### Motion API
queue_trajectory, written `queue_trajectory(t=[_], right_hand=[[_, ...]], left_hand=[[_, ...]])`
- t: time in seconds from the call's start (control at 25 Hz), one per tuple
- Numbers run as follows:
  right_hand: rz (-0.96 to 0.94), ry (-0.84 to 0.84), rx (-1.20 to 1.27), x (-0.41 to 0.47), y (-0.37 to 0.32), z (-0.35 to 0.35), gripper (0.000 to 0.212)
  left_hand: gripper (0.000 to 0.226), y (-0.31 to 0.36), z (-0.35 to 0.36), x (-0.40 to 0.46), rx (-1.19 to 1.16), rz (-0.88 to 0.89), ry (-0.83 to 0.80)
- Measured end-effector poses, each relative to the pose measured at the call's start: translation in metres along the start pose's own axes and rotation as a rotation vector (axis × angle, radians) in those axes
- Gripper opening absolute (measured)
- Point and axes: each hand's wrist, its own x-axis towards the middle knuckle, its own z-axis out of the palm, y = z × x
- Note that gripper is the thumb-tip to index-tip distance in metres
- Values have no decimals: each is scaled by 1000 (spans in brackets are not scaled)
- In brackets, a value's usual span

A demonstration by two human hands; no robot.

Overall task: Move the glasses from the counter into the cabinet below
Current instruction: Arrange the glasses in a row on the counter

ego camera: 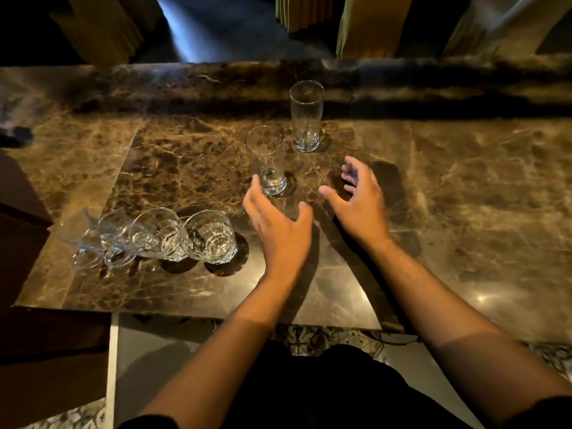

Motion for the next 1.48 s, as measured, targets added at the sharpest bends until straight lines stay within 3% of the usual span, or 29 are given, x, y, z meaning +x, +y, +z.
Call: queue_trajectory(t=[0.32,0.64,0.84,1.48], right_hand=[[-16,-53,30,78,-19,23,98],[-87,-69,48,114,-26,43,82],[-99,-47,57,114,-25,46,67],[-51,9,25,27,-7,-1,63]], left_hand=[[98,1,18,57,-89,-105,146],[64,-7,25,74,-101,-79,183],[53,-6,24,75,-53,-55,191],[56,-11,9,13,-36,19,119]])
